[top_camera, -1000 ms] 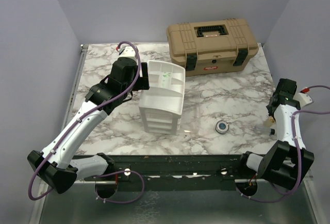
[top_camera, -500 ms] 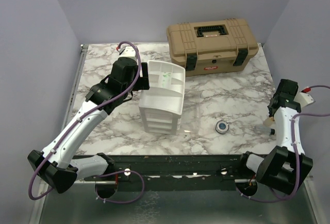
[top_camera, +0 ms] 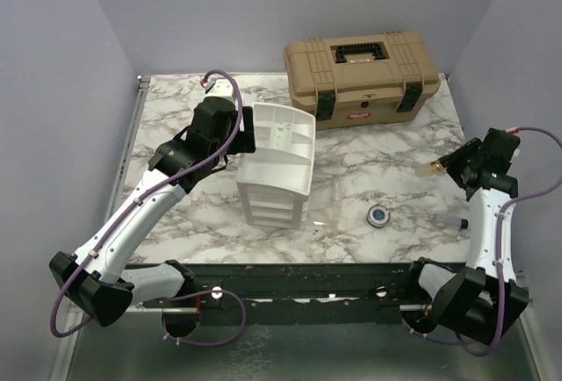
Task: Organize the makeup
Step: Pick up the makeup from the corner of the board, then place the makeup in the drawer.
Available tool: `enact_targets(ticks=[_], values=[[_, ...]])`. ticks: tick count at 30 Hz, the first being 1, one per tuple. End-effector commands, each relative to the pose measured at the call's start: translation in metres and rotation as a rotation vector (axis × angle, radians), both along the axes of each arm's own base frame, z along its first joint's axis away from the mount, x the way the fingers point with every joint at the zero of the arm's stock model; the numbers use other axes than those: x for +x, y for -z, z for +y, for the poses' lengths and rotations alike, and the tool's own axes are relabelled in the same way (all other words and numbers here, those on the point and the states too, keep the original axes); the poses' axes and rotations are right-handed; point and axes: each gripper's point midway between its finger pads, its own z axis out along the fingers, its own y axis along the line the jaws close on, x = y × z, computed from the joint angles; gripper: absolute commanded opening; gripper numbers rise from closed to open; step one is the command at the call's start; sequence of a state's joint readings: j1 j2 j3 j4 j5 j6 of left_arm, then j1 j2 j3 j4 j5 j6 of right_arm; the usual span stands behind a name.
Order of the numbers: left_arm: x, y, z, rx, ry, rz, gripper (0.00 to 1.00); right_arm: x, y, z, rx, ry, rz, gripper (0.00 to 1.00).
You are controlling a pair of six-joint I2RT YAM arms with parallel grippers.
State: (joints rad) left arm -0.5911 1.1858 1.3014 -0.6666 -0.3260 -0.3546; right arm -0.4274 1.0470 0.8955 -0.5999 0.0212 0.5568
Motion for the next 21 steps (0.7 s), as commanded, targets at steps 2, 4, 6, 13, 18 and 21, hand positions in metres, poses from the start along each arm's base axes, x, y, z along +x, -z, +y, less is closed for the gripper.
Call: enact_targets(ticks=[2, 4, 6, 13, 18, 21], values=[[0.002, 0.003, -0.004, -0.01, 0.008, 0.004, 0.78, 0.041, -0.05, 0.087, 0.254, -0.47, -0.312, 0.18], [0.001, 0.005, -0.006, -0.014, 0.017, 0.012, 0.78, 0.042, -0.055, 0.107, 0.285, -0.56, -0.331, 0.18], [0.001, 0.008, -0.008, -0.017, 0.026, 0.021, 0.78, 0.044, -0.059, 0.125, 0.284, -0.644, -0.327, 0.18], [-0.004, 0.017, -0.01, -0.026, 0.042, 0.048, 0.77, 0.047, -0.062, 0.187, 0.332, -0.88, -0.314, 0.19], [-0.007, 0.02, -0.009, -0.024, 0.042, 0.052, 0.76, 0.044, -0.044, 0.23, 0.323, -1.021, -0.201, 0.18], [-0.007, 0.02, -0.009, -0.027, 0.046, 0.053, 0.74, 0.039, -0.036, 0.25, 0.332, -1.079, -0.173, 0.18]])
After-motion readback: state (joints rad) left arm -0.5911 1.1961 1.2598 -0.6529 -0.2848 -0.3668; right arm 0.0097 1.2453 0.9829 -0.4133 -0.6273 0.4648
